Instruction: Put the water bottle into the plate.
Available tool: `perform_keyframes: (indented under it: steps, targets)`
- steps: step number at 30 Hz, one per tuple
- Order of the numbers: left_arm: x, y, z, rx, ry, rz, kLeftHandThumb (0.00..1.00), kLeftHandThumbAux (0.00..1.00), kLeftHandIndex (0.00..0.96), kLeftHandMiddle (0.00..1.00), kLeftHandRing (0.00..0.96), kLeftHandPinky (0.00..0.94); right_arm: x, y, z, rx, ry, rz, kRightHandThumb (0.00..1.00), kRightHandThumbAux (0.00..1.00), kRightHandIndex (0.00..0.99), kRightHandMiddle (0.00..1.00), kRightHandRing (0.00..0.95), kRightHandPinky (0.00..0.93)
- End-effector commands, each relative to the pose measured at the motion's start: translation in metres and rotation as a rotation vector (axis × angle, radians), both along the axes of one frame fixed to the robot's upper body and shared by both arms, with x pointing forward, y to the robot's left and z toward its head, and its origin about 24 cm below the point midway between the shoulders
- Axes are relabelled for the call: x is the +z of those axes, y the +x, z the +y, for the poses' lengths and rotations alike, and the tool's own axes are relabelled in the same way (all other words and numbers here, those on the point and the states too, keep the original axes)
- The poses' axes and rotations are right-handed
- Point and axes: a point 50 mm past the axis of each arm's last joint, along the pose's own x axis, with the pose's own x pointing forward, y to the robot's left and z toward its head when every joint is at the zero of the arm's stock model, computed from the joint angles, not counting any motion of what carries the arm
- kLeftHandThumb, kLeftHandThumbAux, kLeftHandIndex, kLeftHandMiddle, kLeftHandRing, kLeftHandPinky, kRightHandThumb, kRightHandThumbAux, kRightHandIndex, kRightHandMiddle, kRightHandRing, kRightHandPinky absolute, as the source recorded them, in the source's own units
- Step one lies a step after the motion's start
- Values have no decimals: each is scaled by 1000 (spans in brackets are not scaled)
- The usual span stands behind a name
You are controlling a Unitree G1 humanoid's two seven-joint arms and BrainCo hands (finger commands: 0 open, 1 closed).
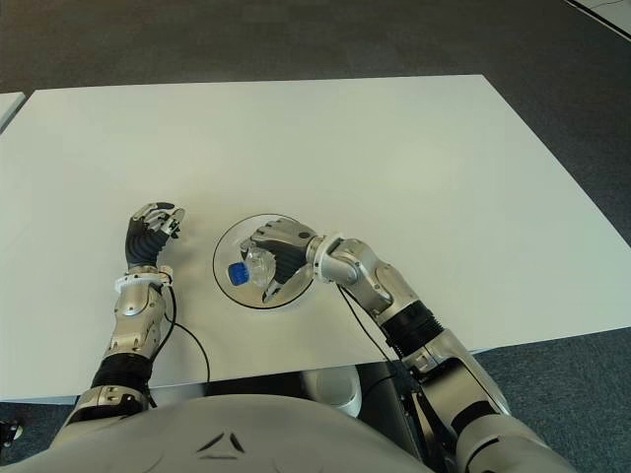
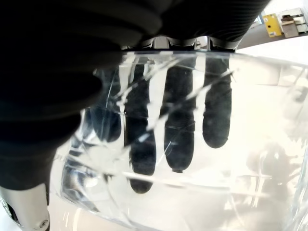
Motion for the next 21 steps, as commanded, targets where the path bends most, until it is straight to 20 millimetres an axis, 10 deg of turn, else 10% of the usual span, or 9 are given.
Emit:
perform_keyframes:
  steps: [1, 21]
  targets:
    - [-3, -2, 2, 8, 13, 25, 708, 712, 436, 682, 670, 666, -1, -3, 2, 1, -55, 9, 182, 705, 86, 106, 110, 143]
    - [-2, -3, 3, 7, -4, 35, 708, 711, 435, 673, 655, 648, 4, -8, 2, 38, 10, -34, 255, 521, 0, 0, 0, 0]
